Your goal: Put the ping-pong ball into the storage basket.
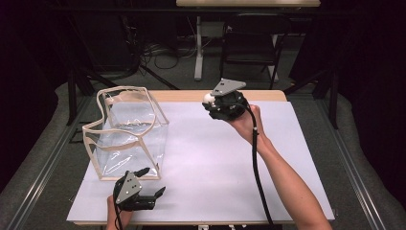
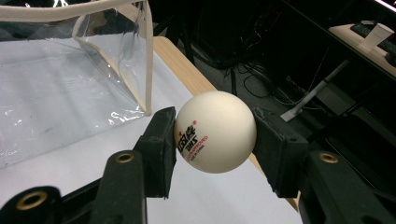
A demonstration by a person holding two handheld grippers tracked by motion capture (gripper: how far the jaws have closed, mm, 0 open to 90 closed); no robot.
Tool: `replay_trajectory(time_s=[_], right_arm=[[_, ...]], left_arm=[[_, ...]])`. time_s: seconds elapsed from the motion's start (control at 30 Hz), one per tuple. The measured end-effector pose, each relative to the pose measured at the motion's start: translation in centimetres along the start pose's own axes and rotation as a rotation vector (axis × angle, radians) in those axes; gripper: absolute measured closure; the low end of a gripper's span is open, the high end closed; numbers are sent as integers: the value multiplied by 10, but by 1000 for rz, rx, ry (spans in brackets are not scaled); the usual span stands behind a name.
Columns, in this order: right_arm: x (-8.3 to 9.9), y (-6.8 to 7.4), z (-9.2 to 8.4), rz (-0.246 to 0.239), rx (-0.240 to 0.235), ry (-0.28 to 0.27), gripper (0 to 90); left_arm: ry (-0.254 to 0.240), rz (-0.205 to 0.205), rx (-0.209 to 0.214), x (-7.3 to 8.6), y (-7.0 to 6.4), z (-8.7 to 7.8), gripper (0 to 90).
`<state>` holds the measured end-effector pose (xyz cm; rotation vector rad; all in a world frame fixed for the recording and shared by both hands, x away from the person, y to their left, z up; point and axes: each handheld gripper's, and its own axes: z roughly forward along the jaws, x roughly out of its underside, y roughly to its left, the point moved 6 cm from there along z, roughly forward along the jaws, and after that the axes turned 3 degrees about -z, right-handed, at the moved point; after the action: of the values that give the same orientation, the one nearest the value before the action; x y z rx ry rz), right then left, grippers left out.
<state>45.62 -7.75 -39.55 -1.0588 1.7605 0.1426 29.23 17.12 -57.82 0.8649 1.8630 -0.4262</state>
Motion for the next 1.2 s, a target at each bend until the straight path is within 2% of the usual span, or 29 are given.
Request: replay_trajectory(time_s=[1.2], right_arm=[[-28,19,13,-28,-49,-35,514]], left_arm=[[1,1,1,0,0,1,160]])
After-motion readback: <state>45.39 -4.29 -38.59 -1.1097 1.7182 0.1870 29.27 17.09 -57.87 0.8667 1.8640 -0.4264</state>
